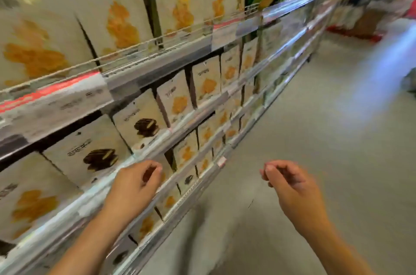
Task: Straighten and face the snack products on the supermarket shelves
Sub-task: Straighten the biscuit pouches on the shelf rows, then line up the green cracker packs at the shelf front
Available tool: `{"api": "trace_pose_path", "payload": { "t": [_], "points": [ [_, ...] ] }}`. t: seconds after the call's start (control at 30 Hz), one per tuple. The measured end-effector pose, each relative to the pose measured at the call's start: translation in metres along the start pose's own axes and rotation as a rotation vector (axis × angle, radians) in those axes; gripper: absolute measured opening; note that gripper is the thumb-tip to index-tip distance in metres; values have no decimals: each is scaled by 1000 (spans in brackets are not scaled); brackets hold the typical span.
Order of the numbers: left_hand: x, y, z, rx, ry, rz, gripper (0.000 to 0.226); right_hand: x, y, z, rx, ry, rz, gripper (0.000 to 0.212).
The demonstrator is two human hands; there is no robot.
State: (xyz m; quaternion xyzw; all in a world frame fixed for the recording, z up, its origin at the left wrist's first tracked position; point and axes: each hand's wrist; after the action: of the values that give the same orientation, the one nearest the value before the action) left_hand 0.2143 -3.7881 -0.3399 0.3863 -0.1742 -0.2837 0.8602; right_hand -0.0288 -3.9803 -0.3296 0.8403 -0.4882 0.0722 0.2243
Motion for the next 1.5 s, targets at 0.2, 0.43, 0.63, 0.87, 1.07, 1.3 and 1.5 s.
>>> {"api": "trace_pose_path", "payload": {
  "t": [0.2, 0.43, 0.63, 0.87, 1.07, 1.3, 1.5],
  "points": [
    [30, -48, 49, 49, 10, -136, 20, 78, 92, 19, -41, 88, 74, 22],
    [110, -81, 82, 28, 100, -158, 15, 160, 129, 62, -77, 49, 92, 17],
    [228, -144, 131, -64, 58, -170, 10, 227, 141, 113, -131, -77, 96, 12],
    [366, -229, 239, -260, -85, -270, 16, 313, 161, 151, -198, -127, 158, 21],
    [436, -255, 340, -329, -275, -284, 13, 390, 174, 175, -179, -106, 163, 19],
    [493, -290, 388, -246, -264, -240, 12, 509, 190, 231, -80, -66, 120, 23],
    [529, -304, 389, -161, 22, -40, 14, 667, 194, 257, -3, 120, -155, 22]
  ]
}}
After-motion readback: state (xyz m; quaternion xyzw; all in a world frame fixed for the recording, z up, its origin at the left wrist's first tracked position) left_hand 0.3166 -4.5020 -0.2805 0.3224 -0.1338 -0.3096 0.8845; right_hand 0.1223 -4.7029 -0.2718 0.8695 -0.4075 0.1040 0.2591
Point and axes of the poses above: each hand's wrist, its own x-axis towards the middle knuckle, its own y-axis out of the back of the hand, z = x × y, and after that the axes turned 10 degrees about y, right-handed
